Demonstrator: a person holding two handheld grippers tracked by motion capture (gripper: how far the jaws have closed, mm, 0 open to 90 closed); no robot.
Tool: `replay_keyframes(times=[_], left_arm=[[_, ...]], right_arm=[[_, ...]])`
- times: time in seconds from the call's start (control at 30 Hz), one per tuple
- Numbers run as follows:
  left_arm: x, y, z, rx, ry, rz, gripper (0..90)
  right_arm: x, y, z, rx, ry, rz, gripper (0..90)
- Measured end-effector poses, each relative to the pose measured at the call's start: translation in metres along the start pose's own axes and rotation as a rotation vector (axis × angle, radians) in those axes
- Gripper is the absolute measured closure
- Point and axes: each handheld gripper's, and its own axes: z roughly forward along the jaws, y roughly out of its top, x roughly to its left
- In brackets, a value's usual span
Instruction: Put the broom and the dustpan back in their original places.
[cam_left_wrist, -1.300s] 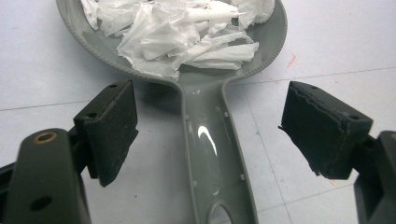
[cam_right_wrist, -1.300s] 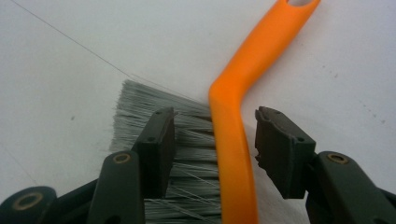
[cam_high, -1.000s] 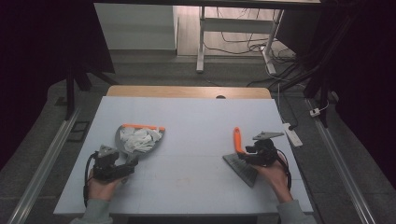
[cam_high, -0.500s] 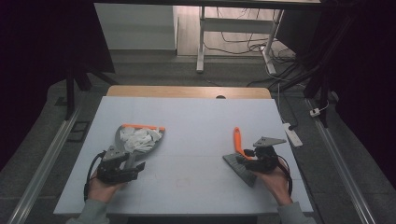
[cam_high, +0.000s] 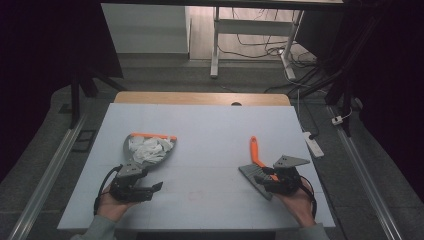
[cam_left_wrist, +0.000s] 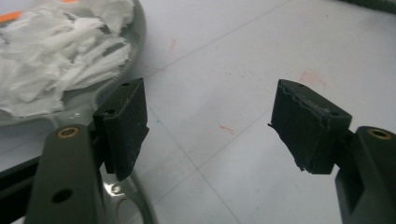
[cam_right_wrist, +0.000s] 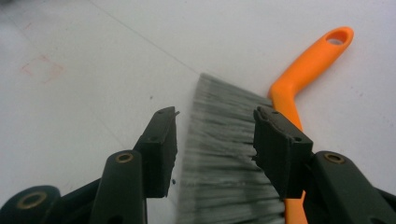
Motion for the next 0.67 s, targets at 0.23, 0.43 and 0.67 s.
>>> replay_keyframes(times=[0.23,0.43,0.67], left_arm=[[0.0006,-0.0035,0.0021,0.014,-0.006,0.001,28.5],[0.0026,-0.0044,0.0019,0.012,-0.005,-0.001,28.8],[0.0049,-0.0053,0.0013,0.008,-0.001,0.002,28.8]], right_arm=[[0.0007,-0.0072,-0.0051,-0.009,0.006,-0.017,49.1],[0.0010,-0.0061,-0.0055,-0.007,0.009,-0.035,49.1],[0.0009,-0.0062,-0.0057,-0.009,0.007,-0.041,49.1]])
